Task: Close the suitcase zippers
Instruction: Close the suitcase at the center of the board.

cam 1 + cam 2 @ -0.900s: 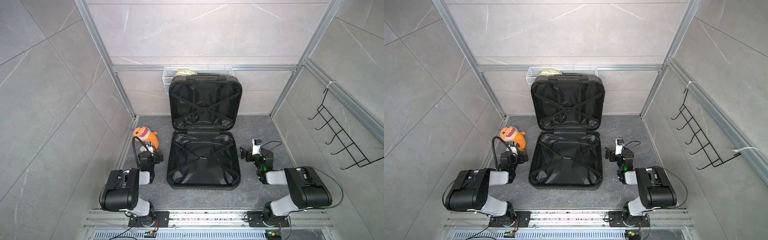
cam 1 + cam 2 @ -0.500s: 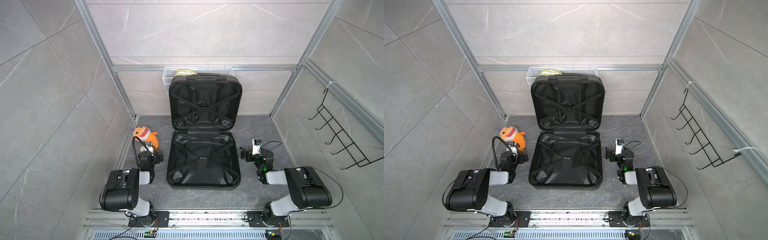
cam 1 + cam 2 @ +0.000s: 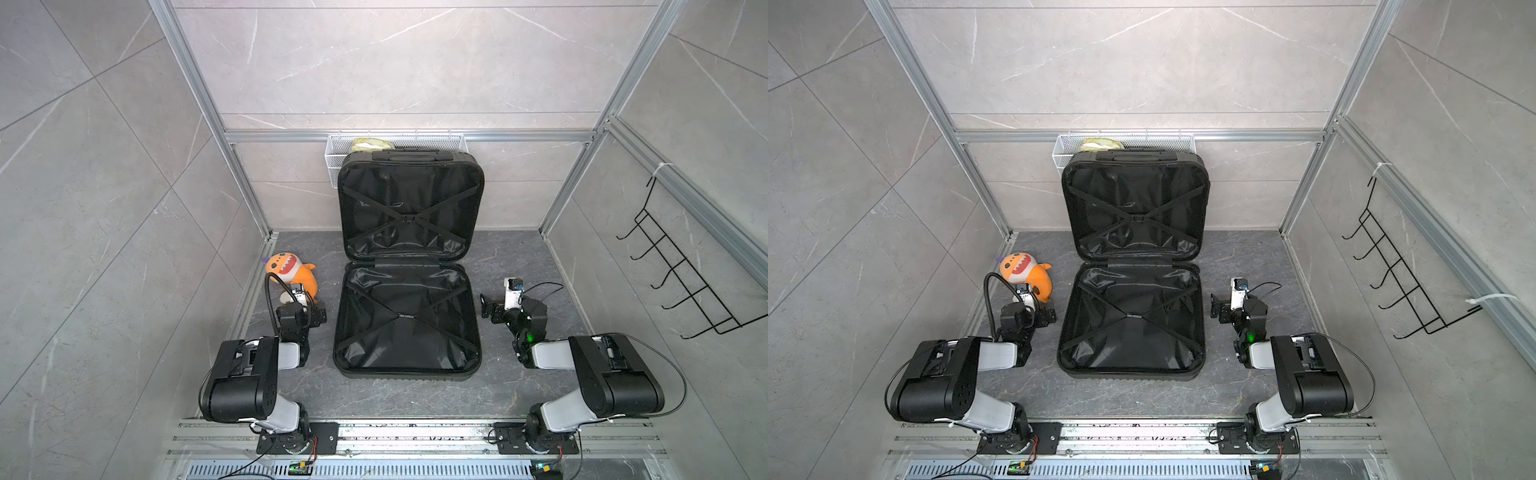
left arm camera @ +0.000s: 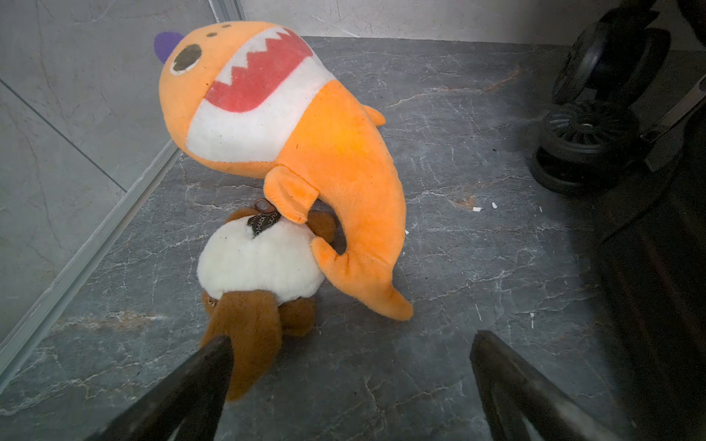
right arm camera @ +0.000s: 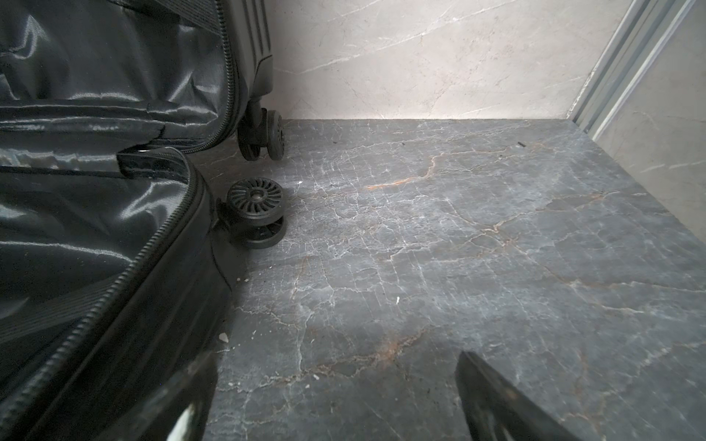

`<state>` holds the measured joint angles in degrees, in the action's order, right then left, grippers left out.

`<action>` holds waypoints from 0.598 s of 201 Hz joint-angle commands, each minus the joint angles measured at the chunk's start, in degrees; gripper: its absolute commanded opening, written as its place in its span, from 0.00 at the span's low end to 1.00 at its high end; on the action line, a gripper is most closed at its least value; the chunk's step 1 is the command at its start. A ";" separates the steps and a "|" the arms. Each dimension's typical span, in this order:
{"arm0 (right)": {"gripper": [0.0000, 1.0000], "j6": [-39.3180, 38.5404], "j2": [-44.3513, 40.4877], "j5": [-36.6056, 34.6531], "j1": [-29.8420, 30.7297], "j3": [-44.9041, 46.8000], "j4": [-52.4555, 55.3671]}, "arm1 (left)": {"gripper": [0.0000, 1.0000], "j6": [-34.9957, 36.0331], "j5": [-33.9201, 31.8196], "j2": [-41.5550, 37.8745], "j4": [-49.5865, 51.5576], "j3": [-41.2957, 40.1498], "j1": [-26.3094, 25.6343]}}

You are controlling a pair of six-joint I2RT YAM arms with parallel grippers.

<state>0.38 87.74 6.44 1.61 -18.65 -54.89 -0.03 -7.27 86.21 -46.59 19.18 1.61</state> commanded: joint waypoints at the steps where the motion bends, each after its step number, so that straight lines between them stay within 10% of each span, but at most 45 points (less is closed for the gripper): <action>1: 1.00 1.65 -3.03 -6.09 0.34 0.01 1.18 | 1.00 -1.20 -1.45 -3.06 0.73 1.79 -0.02; 47: 1.00 4.03 -13.46 -12.58 0.33 -4.26 17.52 | 1.00 -12.89 -14.03 -19.57 27.54 8.59 0.01; 120: 1.00 11.13 -15.12 2.10 0.33 -38.47 53.78 | 1.00 -26.67 7.98 -27.94 67.72 25.26 -0.86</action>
<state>9.72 72.51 1.58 1.72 -48.80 -13.50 -20.82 -8.75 58.74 2.98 41.12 1.43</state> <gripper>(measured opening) 0.998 0.998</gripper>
